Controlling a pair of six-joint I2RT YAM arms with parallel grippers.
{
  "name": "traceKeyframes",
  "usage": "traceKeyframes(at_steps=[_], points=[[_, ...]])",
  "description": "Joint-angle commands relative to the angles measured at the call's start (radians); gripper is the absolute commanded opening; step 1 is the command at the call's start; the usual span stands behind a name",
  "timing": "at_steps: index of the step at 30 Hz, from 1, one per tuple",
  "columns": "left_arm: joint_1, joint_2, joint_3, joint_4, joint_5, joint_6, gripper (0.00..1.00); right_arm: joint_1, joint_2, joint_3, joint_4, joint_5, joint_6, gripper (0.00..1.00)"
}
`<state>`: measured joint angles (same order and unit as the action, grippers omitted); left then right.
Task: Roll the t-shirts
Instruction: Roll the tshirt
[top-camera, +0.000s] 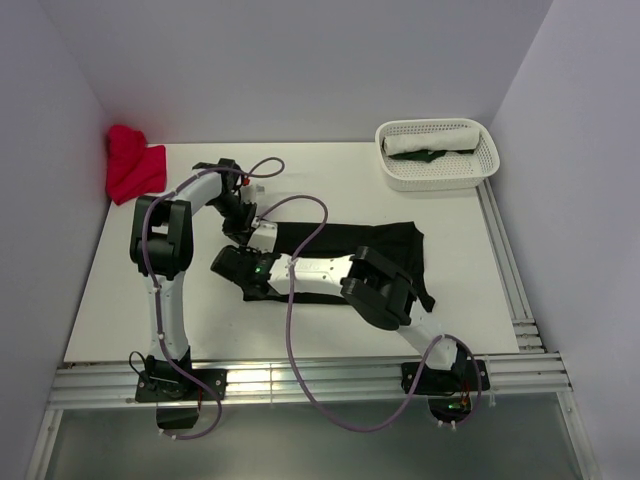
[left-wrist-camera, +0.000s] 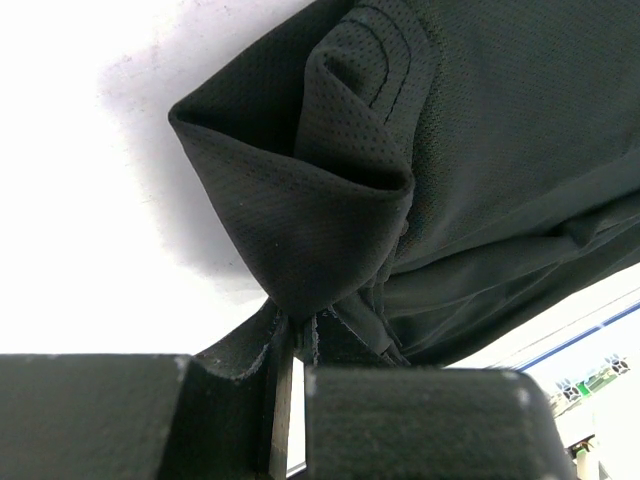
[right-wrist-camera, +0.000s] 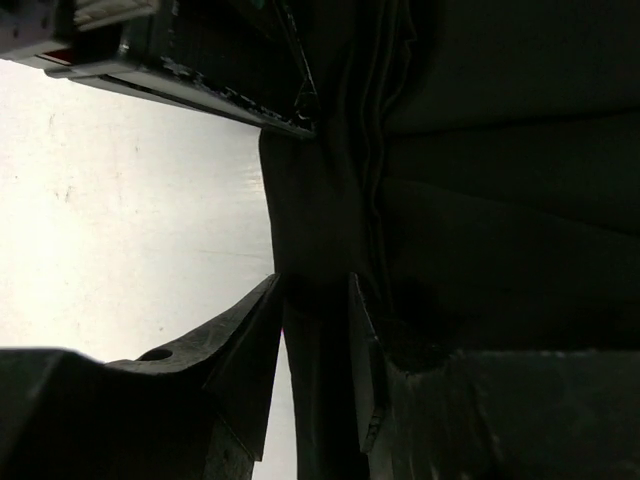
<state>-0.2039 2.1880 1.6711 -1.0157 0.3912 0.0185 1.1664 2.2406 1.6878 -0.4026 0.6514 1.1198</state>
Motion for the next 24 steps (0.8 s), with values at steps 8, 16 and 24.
traceKeyframes(at_steps=[8,16,24], points=[[-0.017,-0.008,0.032,-0.041,-0.018,0.018,0.06,0.03,0.083,0.165,-0.14,0.07,-0.028,0.45],[-0.023,-0.005,0.041,-0.05,-0.025,0.02,0.06,0.056,0.157,0.283,-0.34,0.077,0.026,0.46],[-0.023,0.004,0.058,-0.055,-0.035,0.018,0.06,0.084,0.175,0.311,-0.484,0.089,0.075,0.47]])
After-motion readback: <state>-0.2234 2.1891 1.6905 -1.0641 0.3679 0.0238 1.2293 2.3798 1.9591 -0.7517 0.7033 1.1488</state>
